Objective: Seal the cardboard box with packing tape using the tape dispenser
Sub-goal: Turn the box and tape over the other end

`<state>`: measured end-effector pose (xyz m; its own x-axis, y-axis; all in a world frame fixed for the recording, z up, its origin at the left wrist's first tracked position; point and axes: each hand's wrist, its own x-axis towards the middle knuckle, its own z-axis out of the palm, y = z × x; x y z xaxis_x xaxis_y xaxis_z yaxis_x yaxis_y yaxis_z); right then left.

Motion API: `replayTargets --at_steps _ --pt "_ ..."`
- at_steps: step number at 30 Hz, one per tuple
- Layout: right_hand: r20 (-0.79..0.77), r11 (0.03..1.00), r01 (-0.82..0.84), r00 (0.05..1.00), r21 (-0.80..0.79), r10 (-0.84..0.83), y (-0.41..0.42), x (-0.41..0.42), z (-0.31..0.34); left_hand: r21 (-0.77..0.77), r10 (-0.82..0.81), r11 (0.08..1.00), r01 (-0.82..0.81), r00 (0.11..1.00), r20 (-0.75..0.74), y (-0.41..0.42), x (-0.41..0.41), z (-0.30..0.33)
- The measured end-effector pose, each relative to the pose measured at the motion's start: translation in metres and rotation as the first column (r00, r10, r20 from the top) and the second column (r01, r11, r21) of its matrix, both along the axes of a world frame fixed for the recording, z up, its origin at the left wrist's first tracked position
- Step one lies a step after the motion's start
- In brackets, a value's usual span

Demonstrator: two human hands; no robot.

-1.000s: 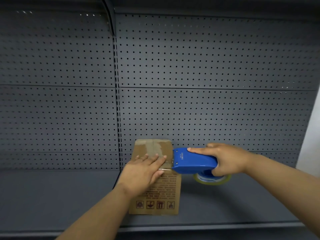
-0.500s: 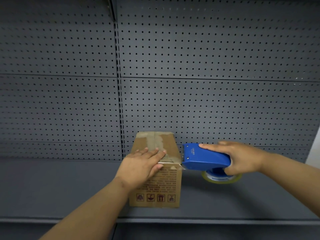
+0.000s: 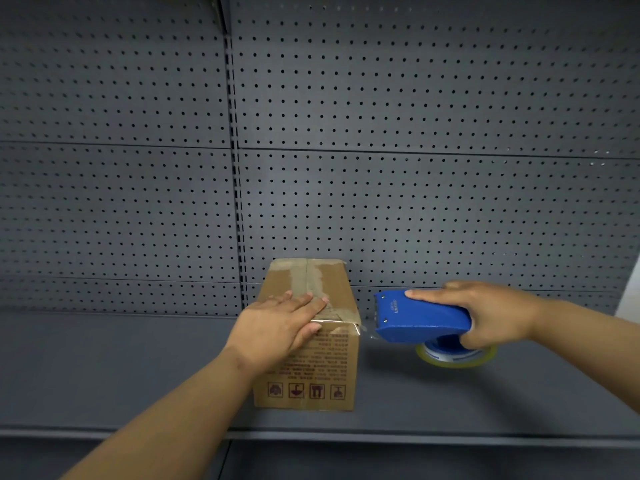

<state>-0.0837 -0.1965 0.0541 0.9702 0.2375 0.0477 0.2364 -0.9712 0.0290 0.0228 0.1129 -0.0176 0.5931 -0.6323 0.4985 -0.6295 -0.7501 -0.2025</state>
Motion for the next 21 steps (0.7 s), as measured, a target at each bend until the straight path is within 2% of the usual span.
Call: replayTargets --at_steps 12,15,16,18,19,21 --pt "-0.215 0.980 -0.012 0.976 -0.198 -0.031 0.035 0.016 0.040 0.011 -0.022 1.000 0.022 0.999 0.029 -0.002 0.002 -0.001" --pt "-0.198 0.968 -0.025 0.980 -0.250 -0.025 0.041 0.024 0.045 0.022 -0.021 1.000 0.020 0.999 0.038 -0.002 0.002 0.000" --pt "-0.178 0.936 -0.035 0.984 -0.351 -0.030 0.043 0.025 0.043 0.019 -0.024 1.000 0.023 0.999 0.040 -0.001 0.002 0.001" --pt "-0.146 0.799 -0.075 0.989 -0.597 -0.016 0.038 0.026 0.021 0.000 -0.034 0.999 0.034 0.999 0.023 0.002 0.002 0.001" --pt "-0.128 0.766 -0.066 0.991 -0.640 -0.022 0.031 0.028 0.010 -0.013 -0.036 0.999 0.037 0.999 0.020 0.003 0.004 0.000" --pt "-0.053 0.854 0.036 0.996 -0.519 -0.074 0.022 0.028 0.002 -0.025 -0.047 0.999 0.048 0.998 0.029 0.004 0.006 -0.002"
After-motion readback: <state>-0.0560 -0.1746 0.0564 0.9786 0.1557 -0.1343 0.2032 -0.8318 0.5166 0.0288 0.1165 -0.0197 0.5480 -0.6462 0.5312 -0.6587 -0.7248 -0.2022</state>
